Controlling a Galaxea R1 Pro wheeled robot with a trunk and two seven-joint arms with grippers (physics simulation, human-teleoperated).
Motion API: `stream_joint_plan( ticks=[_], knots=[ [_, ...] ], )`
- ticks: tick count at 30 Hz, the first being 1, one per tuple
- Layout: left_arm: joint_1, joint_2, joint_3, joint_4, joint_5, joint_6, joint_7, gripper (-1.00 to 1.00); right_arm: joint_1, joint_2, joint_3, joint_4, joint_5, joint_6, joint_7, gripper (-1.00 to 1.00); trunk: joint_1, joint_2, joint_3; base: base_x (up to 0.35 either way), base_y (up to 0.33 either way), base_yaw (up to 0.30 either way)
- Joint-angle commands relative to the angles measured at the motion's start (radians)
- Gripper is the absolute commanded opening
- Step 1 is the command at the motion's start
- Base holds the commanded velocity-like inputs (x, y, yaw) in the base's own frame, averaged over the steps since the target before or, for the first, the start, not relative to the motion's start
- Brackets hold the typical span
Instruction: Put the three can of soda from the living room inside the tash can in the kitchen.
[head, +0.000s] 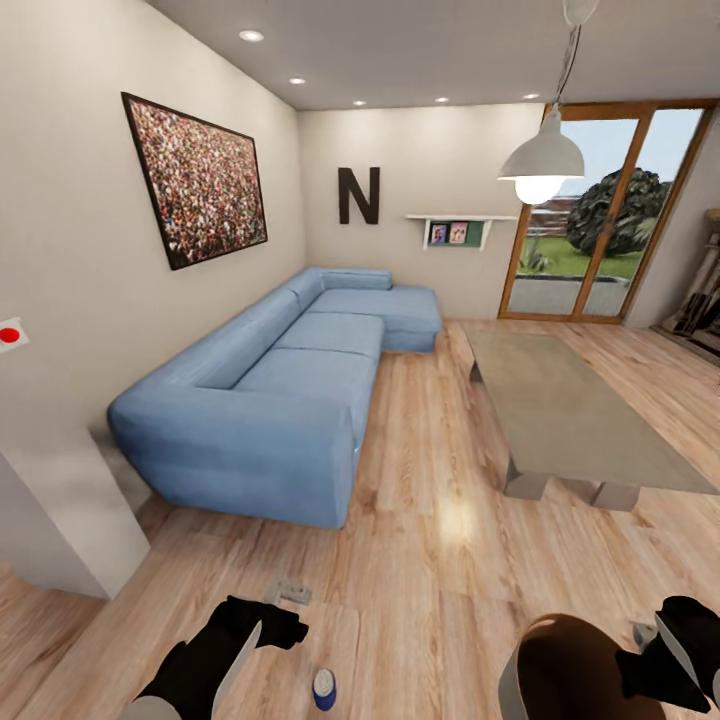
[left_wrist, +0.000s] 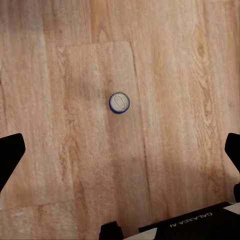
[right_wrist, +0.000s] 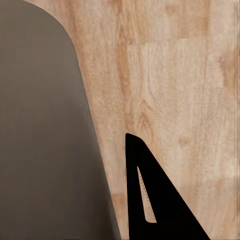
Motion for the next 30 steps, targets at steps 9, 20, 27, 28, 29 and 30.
stream_joint_plan(
  ticks=[9, 20, 27, 28, 29, 30],
  knots=[
    [0.0, 0.004, 0.011, 0.004, -0.002, -0.024, 0.004, 1.0, -0.026, -0.001, -0.004, -0.037, -0.021, 0.035, 0.002, -1.0, 0.0, 0.0, -0.005, 0.269, -0.005, -0.002],
    [0.0, 0.005, 0.012, 0.003, -0.002, -0.05, 0.007, 1.0, -0.21, -0.011, 0.002, -0.067, -0.002, 0.178, -0.001, -1.0, 0.0, 0.0, -0.019, 0.305, 0.0, 0.0],
    [0.002, 0.004, 0.007, 0.002, -0.001, -0.05, 0.009, 1.0, -0.31, -0.057, 0.007, -0.057, 0.082, 0.178, 0.003, -1.0, 0.0, 0.0, -0.03, 0.066, 0.0, 0.0],
    [0.002, 0.004, 0.007, 0.002, -0.001, -0.05, 0.009, 1.0, -0.323, -0.07, 0.007, -0.056, 0.087, 0.178, 0.003, -1.0, 0.0, 0.0, -0.031, 0.014, 0.0, 0.0],
    [0.002, 0.004, 0.007, 0.002, -0.001, -0.05, 0.009, 1.0, -0.329, -0.075, 0.007, -0.055, 0.089, 0.178, 0.003, -1.0, 0.0, 0.0, -0.033, 0.012, 0.0, 0.0],
    [0.002, 0.003, 0.007, 0.002, -0.001, -0.051, 0.009, 1.0, -0.347, -0.091, 0.009, -0.055, 0.093, 0.178, 0.004, -1.0, 0.0, 0.0, -0.034, 0.006, 0.0, 0.0]
  ],
)
